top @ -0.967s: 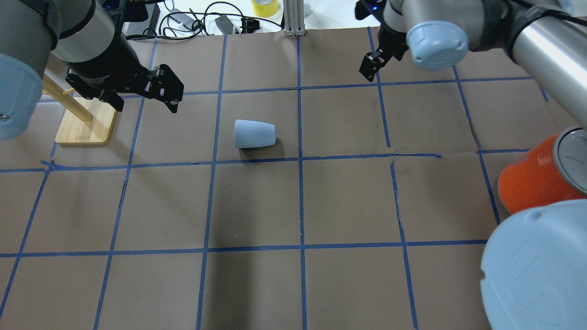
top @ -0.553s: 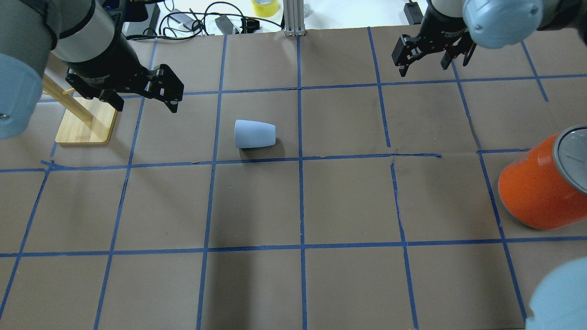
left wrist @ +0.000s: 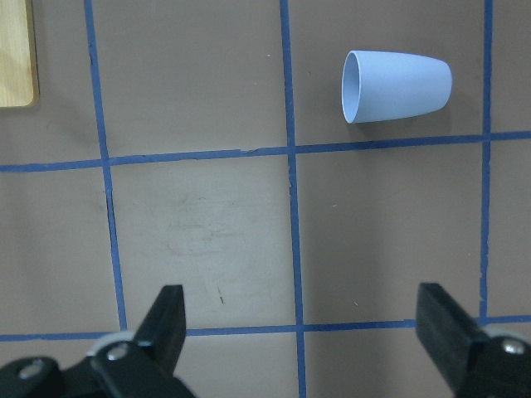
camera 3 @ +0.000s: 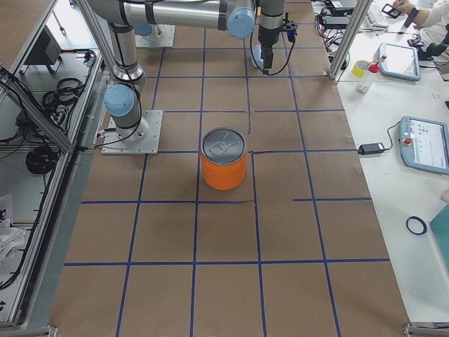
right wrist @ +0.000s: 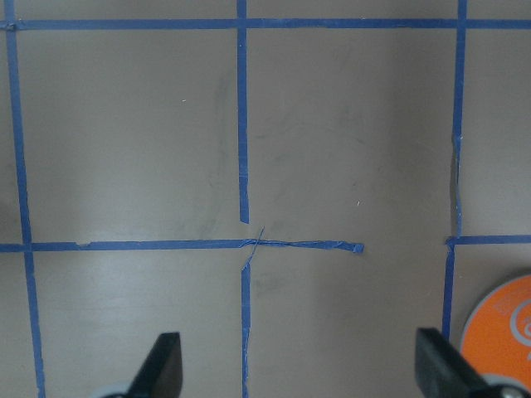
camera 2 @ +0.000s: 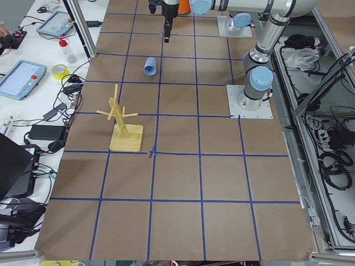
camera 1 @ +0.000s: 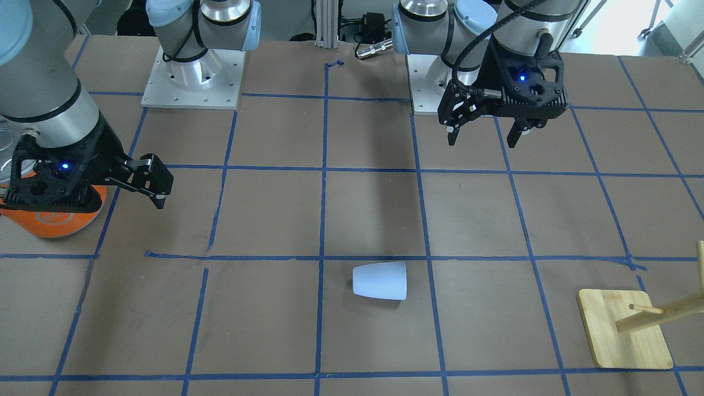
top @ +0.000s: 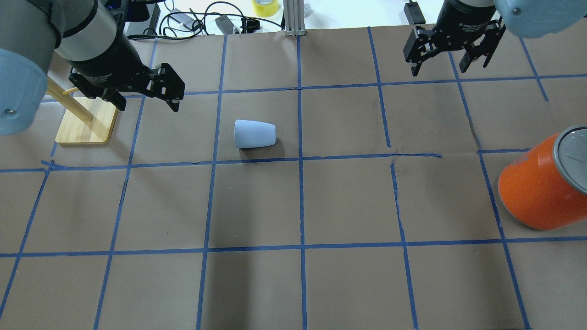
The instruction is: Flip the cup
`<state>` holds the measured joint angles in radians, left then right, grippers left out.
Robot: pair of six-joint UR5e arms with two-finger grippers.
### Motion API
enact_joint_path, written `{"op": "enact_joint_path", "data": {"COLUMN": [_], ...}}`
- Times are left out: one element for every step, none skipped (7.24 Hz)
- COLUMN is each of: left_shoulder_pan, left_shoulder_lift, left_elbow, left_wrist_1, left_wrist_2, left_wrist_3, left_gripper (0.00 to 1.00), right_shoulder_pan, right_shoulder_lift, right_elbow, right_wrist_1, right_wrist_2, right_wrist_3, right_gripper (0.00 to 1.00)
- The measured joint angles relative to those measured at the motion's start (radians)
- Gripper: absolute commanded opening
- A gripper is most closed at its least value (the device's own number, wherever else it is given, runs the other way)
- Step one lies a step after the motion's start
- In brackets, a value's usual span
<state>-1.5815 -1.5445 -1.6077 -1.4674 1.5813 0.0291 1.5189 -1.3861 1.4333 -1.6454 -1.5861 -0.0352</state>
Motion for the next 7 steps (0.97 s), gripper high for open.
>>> {"op": "enact_joint_path", "data": {"left_shoulder_pan": [0.007, 0.016, 0.020, 0.023, 0.034, 0.054, 0.076], "left_shoulder_lift": [-0.051, -0.118, -0.192, -0.263, -0.320, -0.362, -0.397], "left_elbow": [0.000, 0.000, 0.002, 0.009, 0.020, 0.032, 0.046], "left_wrist_1": [0.020, 0.059, 0.116, 0.173, 0.215, 0.234, 0.241], "left_wrist_2": [-0.051, -0.101, -0.131, -0.145, -0.154, -0.182, -0.229], "left_wrist_3": [-0.001, -0.001, -0.001, 0.001, 0.004, 0.008, 0.013], "left_gripper": [1.00, 1.00, 1.00, 1.00, 1.00, 1.00, 1.00], "right_shoulder_pan": [0.007, 0.023, 0.039, 0.049, 0.053, 0.054, 0.055], "right_shoulder_lift": [-0.012, -0.026, -0.036, -0.047, -0.057, -0.062, -0.063], "right_elbow": [0.000, 0.001, 0.001, 0.001, 0.002, 0.003, 0.003], "right_wrist_1": [0.011, 0.022, 0.031, 0.036, 0.046, 0.059, 0.065], "right_wrist_2": [0.017, 0.035, 0.039, 0.039, 0.038, 0.034, 0.032], "right_wrist_3": [0.027, 0.041, 0.046, 0.048, 0.047, 0.042, 0.037], "right_gripper": [1.00, 1.00, 1.00, 1.00, 1.00, 1.00, 1.00]}}
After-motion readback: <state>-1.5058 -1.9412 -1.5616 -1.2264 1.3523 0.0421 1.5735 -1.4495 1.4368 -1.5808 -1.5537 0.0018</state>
